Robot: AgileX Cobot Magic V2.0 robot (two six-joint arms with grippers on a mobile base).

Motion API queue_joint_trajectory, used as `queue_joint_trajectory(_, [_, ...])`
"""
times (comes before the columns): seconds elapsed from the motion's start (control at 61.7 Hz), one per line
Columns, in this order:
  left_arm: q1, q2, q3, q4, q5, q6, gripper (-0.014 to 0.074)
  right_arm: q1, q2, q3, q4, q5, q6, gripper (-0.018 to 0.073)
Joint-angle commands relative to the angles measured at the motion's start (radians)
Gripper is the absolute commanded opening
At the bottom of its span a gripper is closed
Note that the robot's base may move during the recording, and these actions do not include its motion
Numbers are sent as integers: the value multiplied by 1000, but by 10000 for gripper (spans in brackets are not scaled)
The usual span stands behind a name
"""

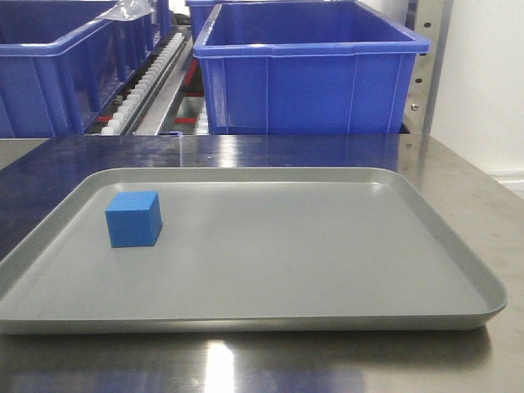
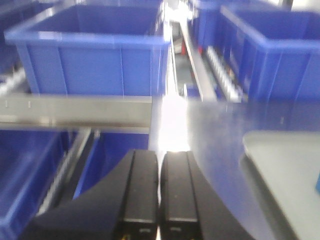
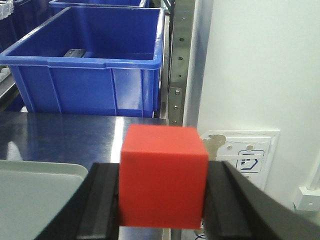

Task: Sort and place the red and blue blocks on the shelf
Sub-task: 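Move the left gripper above the blue cube on the tray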

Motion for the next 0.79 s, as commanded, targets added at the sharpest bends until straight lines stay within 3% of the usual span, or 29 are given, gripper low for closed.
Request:
queue_joint_trajectory(0.0, [-3,25,-15,18,-41,-4,122,-7,4,-29,-6,-84,0,46])
queue_joint_trajectory(0.081, [-3,81,-62,55,-41,-2,122,-7,4,-29,-6,-84,0,46])
queue_joint_trajectory(0.389, [-3,407,-284,26,-35,-11,122,-7,4,-29,-6,-84,0,46])
queue_joint_trajectory(0.535, [-6,600,-400,25,11,-126,122,-7,4,-29,-6,-84,0,46])
queue_joint_trajectory(0.632, [-50,713,-476,71,41,-191,122,-7,4,-29,-6,-84,0,46])
queue_joint_trajectory(0.778, [-179,857,-585,87,130,-196,122,-7,4,-29,-6,-84,0,46])
